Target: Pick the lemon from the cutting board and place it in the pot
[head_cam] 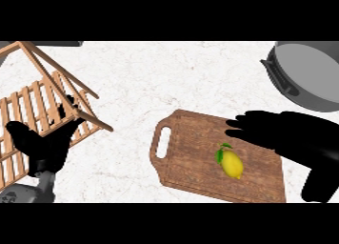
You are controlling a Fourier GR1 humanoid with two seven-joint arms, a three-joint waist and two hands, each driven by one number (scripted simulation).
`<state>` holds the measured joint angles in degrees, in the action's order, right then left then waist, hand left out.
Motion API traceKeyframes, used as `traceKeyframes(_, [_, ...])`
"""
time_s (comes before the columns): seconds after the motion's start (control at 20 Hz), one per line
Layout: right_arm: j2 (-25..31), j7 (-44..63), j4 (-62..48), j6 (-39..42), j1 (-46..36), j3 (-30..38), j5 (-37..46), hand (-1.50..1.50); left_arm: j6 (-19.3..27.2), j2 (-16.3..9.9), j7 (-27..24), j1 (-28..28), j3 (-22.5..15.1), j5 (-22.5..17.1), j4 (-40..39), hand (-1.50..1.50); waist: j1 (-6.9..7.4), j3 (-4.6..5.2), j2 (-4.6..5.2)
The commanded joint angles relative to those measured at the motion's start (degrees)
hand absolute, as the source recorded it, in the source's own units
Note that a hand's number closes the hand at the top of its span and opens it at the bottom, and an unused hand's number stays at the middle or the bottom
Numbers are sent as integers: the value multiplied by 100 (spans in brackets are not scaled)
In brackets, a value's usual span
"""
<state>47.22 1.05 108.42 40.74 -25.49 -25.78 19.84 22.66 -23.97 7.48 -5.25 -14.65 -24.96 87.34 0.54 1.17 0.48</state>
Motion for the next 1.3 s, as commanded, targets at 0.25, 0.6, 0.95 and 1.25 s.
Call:
traceKeyframes(0.25, [-580, 154, -108, -283, 226, -160, 481, -150, -308, 115, 55, -533, -197, 154, 198, 0, -84, -117, -46])
traceKeyframes(0.6, [-968, 515, 96, -362, 494, -207, 644, -150, -220, 13, 281, -194, -207, 178, 806, 0, -26, -119, -69])
traceKeyframes(0.95, [-1142, 828, 17, -548, 722, -634, 1413, -150, -367, 20, 276, -458, -158, 225, 445, 0, -89, -119, -57])
traceKeyframes(1.25, [-1623, 1028, -510, -647, 557, -957, 1884, -150, -53, 299, 255, -287, -438, 488, 703, 0, -14, -121, -57])
